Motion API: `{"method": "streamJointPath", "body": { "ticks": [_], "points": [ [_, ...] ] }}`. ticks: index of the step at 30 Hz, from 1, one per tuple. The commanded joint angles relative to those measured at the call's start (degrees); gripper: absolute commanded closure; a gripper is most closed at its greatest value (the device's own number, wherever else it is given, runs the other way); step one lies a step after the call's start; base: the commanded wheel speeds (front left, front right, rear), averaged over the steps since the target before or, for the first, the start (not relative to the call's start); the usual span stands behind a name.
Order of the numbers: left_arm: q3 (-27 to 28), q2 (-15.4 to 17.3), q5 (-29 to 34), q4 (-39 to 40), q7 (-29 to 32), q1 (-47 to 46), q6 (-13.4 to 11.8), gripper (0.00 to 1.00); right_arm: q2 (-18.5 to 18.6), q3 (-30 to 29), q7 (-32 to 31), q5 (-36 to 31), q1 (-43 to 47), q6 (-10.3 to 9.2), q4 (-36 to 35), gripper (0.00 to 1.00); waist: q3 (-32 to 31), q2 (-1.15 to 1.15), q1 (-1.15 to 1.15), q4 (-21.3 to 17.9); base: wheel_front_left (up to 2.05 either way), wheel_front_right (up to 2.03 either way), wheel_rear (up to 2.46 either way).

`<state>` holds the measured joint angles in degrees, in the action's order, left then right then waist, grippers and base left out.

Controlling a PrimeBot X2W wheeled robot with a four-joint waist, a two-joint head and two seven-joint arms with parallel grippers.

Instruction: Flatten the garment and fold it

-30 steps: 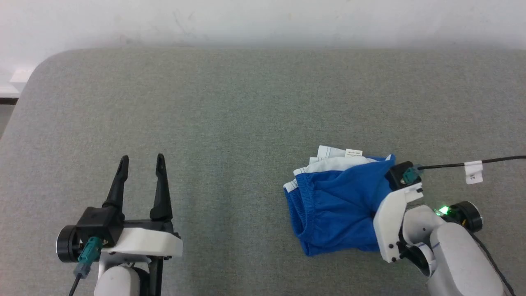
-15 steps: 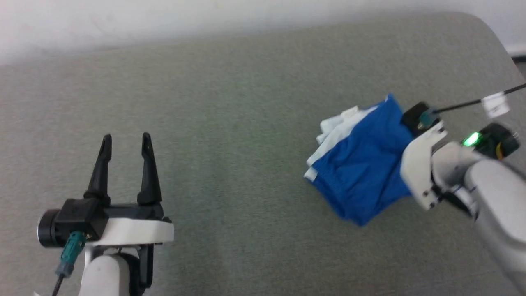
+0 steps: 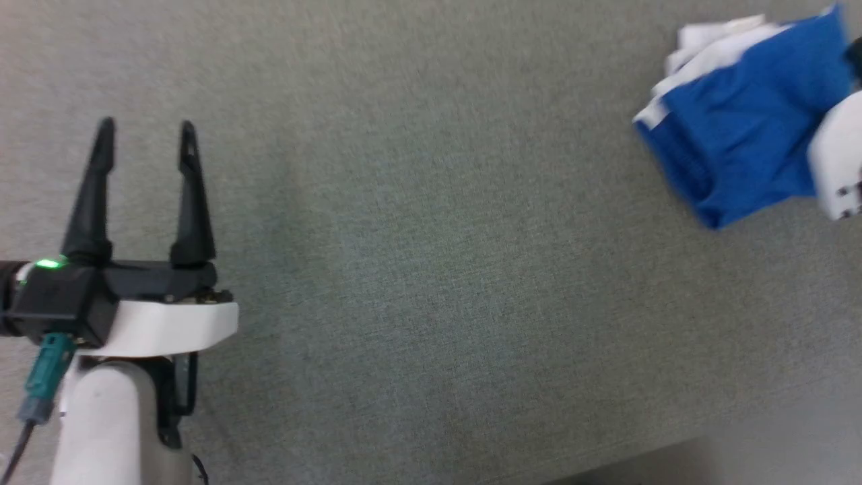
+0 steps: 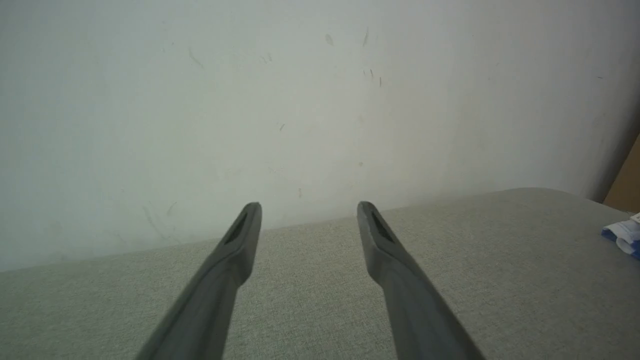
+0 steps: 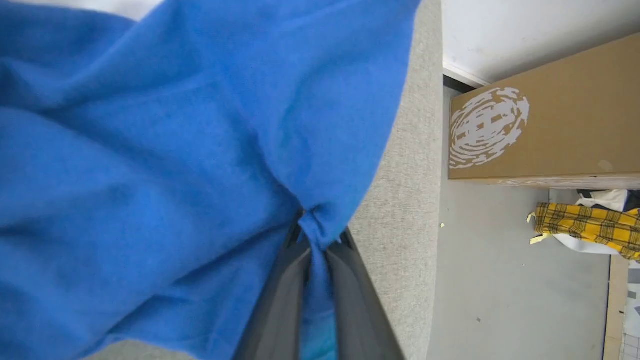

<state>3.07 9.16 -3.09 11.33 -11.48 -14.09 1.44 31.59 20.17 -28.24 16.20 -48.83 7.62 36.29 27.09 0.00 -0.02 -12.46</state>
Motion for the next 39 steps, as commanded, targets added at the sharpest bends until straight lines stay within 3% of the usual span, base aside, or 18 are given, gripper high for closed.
{"method": "streamJointPath", "body": {
  "ticks": [1,10,11,12,18,24,33,39],
  "points": [
    [0.34,0.39,0.31,0.72,0.25,0.01,-0.22,0.0,0.62,-0.75,0.38,-0.52,-1.15,-0.13,0.59,1.0,5.84,0.0,0.02,-2.52,0.0,0.0,0.0],
    [1.45,2.48,1.02,6.75,3.9,1.05,-0.71,0.0,1.28,-11.36,3.73,-6.93,-6.56,-0.13,8.29,0.97,9.45,0.0,0.02,-2.45,0.0,0.0,0.0],
    [1.42,2.52,1.06,7.1,4.1,1.16,-0.79,0.0,1.08,-12.42,4.28,-7.72,-6.78,-0.13,8.85,0.66,9.56,0.0,0.02,-2.37,0.0,0.0,0.0],
    [1.4,2.55,1.17,7.39,4.32,1.29,-0.91,0.0,1.04,-13.28,4.63,-8.59,-6.95,-0.13,9.45,0.0,9.65,0.0,0.02,-2.31,0.0,0.0,0.0],
    [1.78,2.76,1.1,7.66,4.46,2.23,-1.49,0.0,0.34,-17.63,9.0,-12.18,-8.56,-0.13,11.33,0.0,8.7,0.0,0.02,-2.33,0.0,0.0,0.0],
    [2.21,1.54,-0.3,3.97,2.02,4.05,-2.35,0.0,-1.82,-18.33,19.18,-10.71,-8.58,-0.13,7.69,0.0,1.5,0.0,0.02,-2.22,0.0,0.0,0.0],
    [1.85,-1.0,-2.79,-1.89,-1.24,6.14,-2.99,0.0,-5.65,-16.54,29.69,-3.7,-1.75,-0.13,-10.55,0.0,-10.88,0.0,0.02,0.4,0.0,0.0,0.0],
    [1.59,-1.97,-3.16,-4.38,-2.12,6.5,-3.92,0.0,-13.29,-18.84,35.09,-0.7,8.47,-0.13,-25.3,0.0,-16.45,0.0,0.02,4.53,0.0,0.0,0.0]
  ]
}}
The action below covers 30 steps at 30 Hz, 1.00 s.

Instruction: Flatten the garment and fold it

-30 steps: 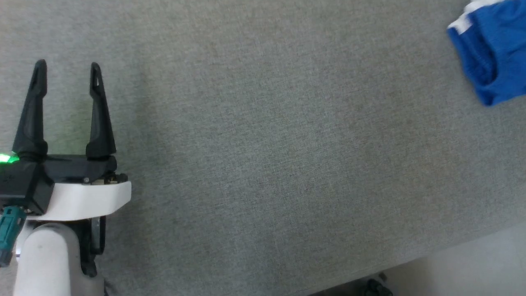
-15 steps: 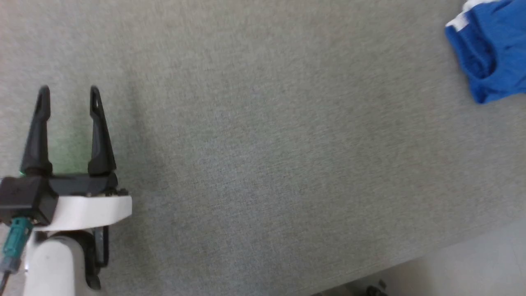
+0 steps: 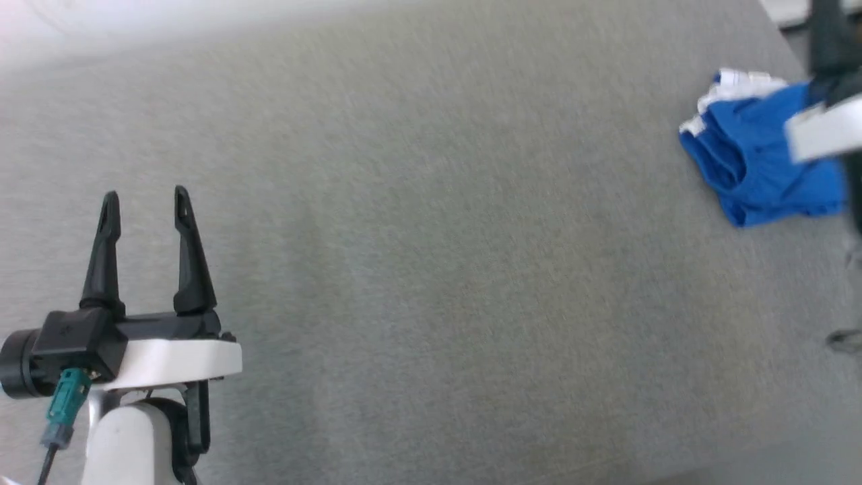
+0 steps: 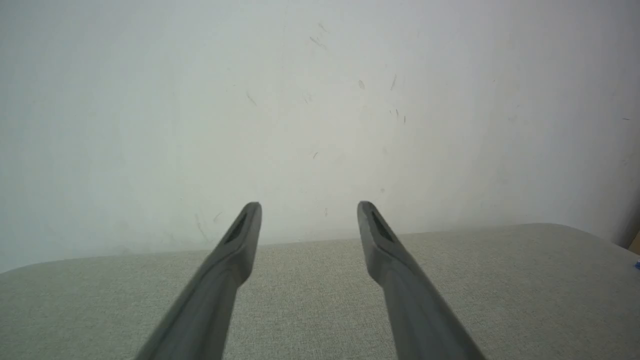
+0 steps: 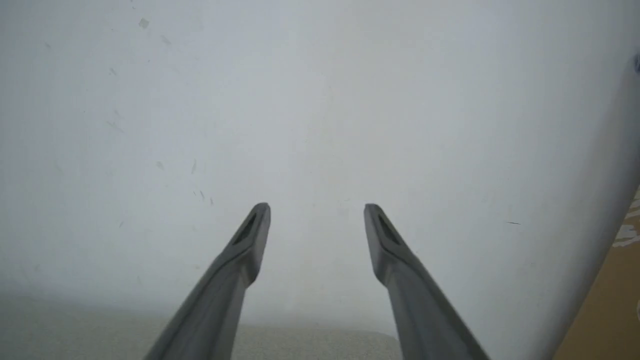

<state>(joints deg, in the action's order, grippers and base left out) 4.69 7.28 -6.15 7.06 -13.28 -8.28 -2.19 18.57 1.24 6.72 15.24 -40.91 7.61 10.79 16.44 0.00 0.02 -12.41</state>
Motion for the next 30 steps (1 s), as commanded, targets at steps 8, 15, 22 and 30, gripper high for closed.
{"method": "streamJointPath", "body": {
  "ticks": [8,15,22,30],
  "points": [
    [-0.23,-1.5,-2.11,-2.91,-0.8,0.53,-1.16,0.0,-12.72,-3.52,4.81,-4.59,13.31,-0.12,-12.17,0.0,-10.36,0.0,-0.02,10.51,0.0,0.0,0.0],
    [-1.9,-2.57,-4.07,-7.6,-0.97,-0.77,-0.95,0.0,-15.63,-3.24,7.67,-6.42,22.86,-0.12,-10.81,0.0,-13.35,0.0,-0.02,15.0,0.0,0.0,0.0],
    [-3.79,-3.29,-4.85,-12.57,-1.4,-1.56,-0.93,0.0,-15.68,-4.34,8.25,-1.84,29.29,-0.12,-6.64,0.0,-15.15,0.0,-0.02,17.56,0.0,0.0,0.0],
    [-5.0,-3.35,-3.25,-16.78,-1.68,-0.47,-1.28,0.0,-15.69,-4.88,8.27,-5.13,35.02,-0.12,-5.06,0.0,-16.21,0.0,-0.02,18.0,0.0,0.0,0.0]
  ]
}}
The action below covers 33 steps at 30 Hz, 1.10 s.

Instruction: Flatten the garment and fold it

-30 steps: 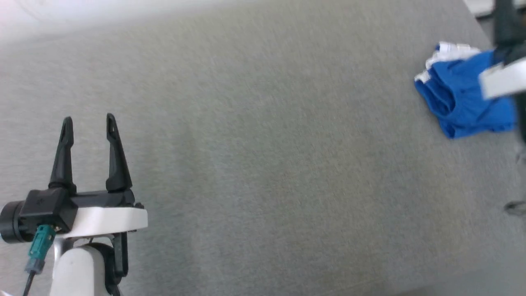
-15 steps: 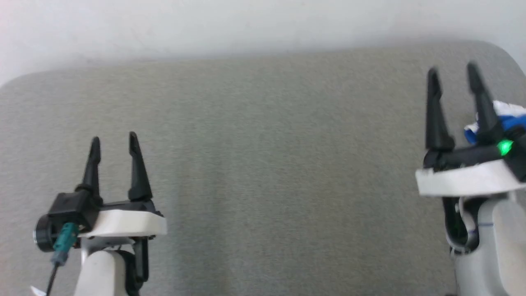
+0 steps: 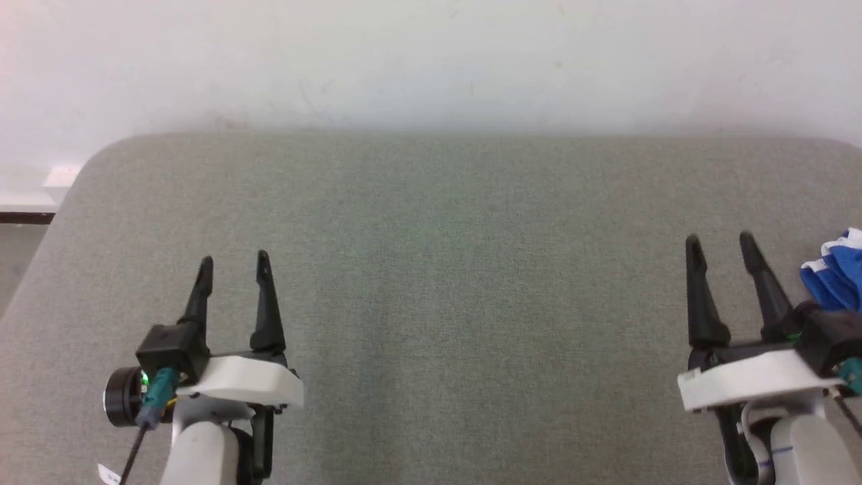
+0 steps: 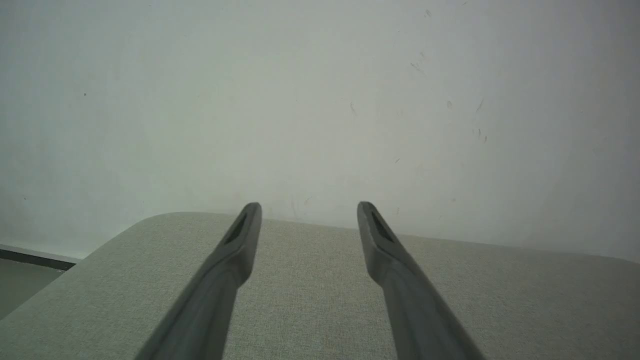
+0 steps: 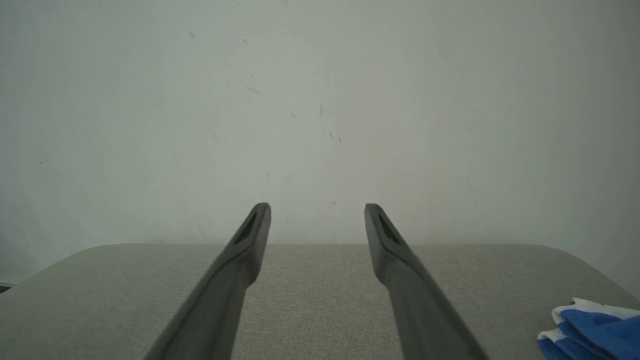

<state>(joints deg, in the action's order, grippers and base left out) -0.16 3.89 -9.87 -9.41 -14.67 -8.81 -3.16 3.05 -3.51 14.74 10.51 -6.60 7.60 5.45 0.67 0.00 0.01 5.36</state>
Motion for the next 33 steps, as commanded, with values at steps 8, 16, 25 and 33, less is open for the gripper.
{"method": "streamJointPath", "body": {
  "ticks": [8,16,25,33],
  "points": [
    [-1.31,-0.06,1.17,-3.29,-0.31,2.01,0.33,0.0,-0.17,-0.4,0.25,-2.42,4.86,-0.11,2.66,0.0,-1.49,0.0,-0.01,-0.07,0.0,0.0,0.0],
    [-1.67,-0.48,0.61,-5.35,-0.32,3.07,0.03,0.0,-0.17,0.08,0.26,-1.75,6.33,-0.11,2.28,0.0,-1.2,0.0,-0.01,-0.59,0.0,0.0,0.0],
    [-2.03,-0.43,0.44,-5.82,0.05,2.85,0.1,1.0,0.02,0.07,-0.09,-1.44,5.74,0.01,2.58,1.0,-1.22,0.0,-0.01,-0.78,0.0,0.0,0.0],
    [-1.92,-0.45,0.82,-5.21,0.64,3.09,0.23,1.0,0.01,0.22,-0.69,-1.81,5.78,0.01,2.3,1.0,-1.2,0.0,-0.01,-0.98,0.0,0.0,0.0]
  ]
}}
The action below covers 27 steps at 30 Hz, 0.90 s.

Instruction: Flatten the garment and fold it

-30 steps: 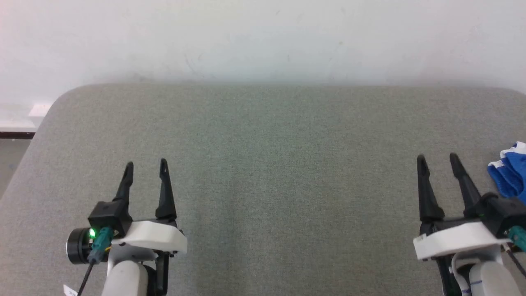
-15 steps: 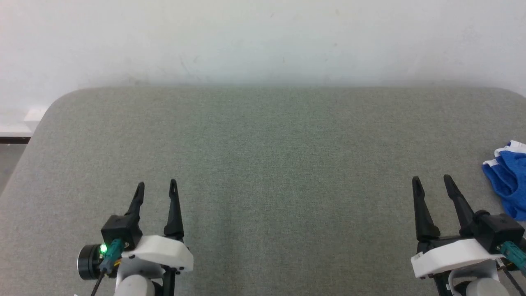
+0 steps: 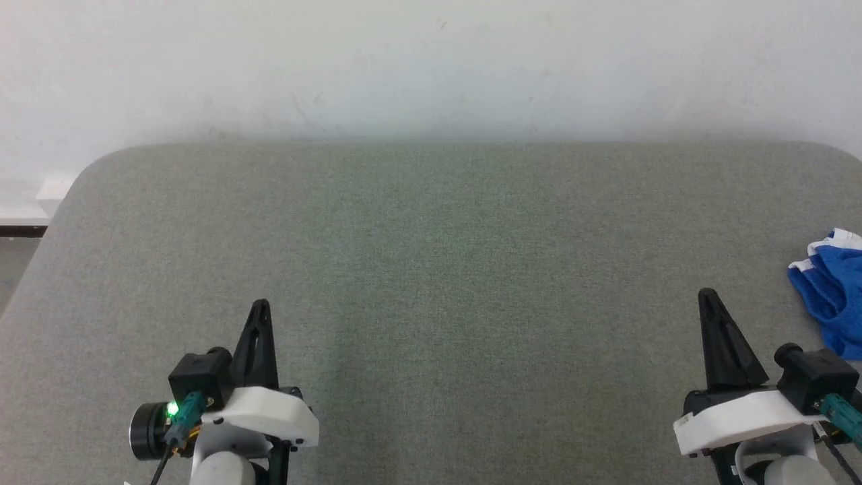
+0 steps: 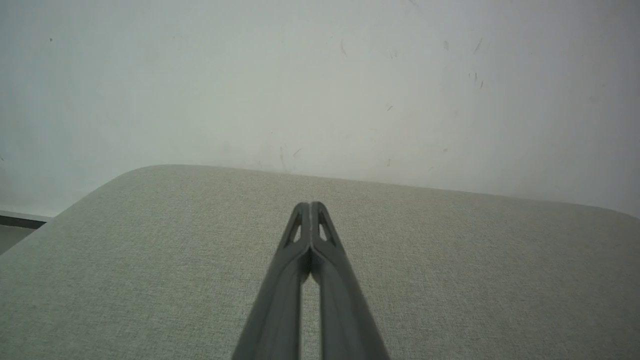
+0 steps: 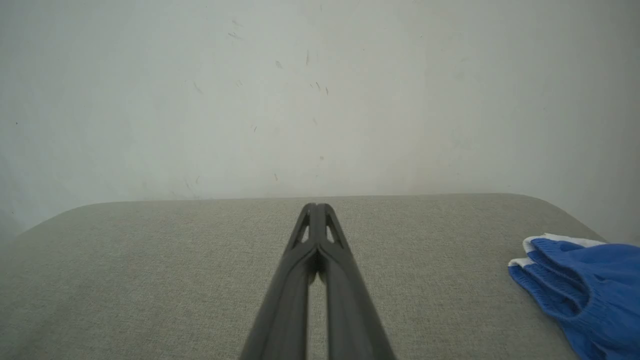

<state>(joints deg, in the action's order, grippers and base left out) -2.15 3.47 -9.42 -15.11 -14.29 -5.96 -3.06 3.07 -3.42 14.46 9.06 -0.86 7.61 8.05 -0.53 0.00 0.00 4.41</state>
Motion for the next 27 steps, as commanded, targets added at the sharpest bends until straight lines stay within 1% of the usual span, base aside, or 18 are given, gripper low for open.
{"method": "streamJointPath", "body": {
  "ticks": [1,27],
  "points": [
    [0.09,-0.03,0.45,0.62,0.38,0.3,0.15,1.0,-0.01,0.16,-0.53,-0.43,0.04,-0.01,-0.36,1.0,0.01,0.0,0.0,-0.07,0.0,0.0,0.0],
    [0.52,-0.15,2.33,3.66,3.3,1.49,0.76,1.0,-0.05,0.85,-3.46,-2.24,0.21,-0.03,-1.97,1.0,0.12,0.0,0.0,-0.98,0.0,0.0,0.0]
  ]
}}
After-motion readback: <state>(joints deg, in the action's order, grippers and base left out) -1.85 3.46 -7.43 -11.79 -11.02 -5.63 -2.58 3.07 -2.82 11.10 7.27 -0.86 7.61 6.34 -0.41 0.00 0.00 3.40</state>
